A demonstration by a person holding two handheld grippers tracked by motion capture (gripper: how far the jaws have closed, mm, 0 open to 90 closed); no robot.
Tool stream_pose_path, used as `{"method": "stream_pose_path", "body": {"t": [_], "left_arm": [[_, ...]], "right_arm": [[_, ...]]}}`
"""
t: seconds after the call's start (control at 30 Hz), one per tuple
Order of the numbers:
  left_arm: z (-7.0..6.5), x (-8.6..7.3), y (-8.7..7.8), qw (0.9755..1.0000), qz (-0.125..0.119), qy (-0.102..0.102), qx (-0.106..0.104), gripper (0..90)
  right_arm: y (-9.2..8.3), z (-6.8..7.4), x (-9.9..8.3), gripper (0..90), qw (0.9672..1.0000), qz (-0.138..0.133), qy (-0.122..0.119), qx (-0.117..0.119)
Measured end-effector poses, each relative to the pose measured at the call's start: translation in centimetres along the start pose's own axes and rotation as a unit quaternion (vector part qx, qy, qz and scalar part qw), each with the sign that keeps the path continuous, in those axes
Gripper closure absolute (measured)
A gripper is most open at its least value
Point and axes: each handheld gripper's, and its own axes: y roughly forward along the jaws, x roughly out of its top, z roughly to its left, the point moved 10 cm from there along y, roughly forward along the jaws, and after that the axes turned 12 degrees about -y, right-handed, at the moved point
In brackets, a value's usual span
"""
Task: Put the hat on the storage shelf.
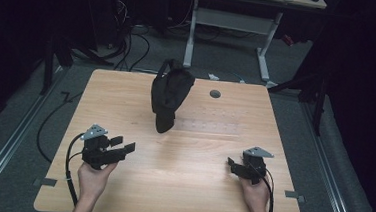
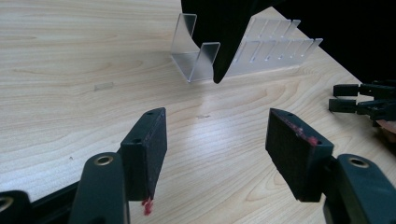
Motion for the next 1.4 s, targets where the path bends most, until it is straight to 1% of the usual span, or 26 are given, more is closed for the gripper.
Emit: {"method": "stream_pose_path", "body": {"t": [0.17,0.2,0.3,0.47,0.63,0.93,1.17,1.23,1.4], "left_arm": [[0.4,-0.4,0.0,1.0,0.002,-0.001,0.004,38.6],[0.5,-0.5,0.1,1.0,0.002,-0.003,0.005,38.6],[0.9,-0.8,0.1,0.9999,0.004,-0.001,0.011,38.5],[1.6,-1.6,0.3,0.9998,0.009,0.0,0.019,38.5],[2.3,-2.3,0.5,0.9996,0.013,-0.004,0.026,38.4],[3.8,-4.2,1.6,0.9984,0.026,0.014,0.048,38.0],[4.6,-5.5,2.6,0.9971,0.034,0.03,0.061,37.8],[4.9,-5.9,2.9,0.9968,0.037,0.032,0.064,37.5],[5.3,-6.7,3.8,0.9955,0.042,0.05,0.069,37.5]], "right_arm": [[0.0,0.0,0.0,33.6,1.0,0.0,0.0,0.0],[0.0,0.0,0.0,33.6,1.0,0.0,0.0,0.0],[0.0,0.0,0.0,33.6,1.0,0.0,0.0,0.0],[0.0,0.0,0.0,33.6,1.0,0.0,0.0,0.0],[0.0,0.0,0.0,33.6,1.0,0.0,0.0,0.0],[0.0,0.0,0.0,33.6,1.0,0.0,0.0,0.0],[0.0,0.0,0.0,33.6,1.0,0.0,0.0,0.0],[0.0,0.0,0.0,33.6,1.0,0.0,0.0,0.0],[0.0,0.0,0.0,33.6,1.0,0.0,0.0,0.0]]}}
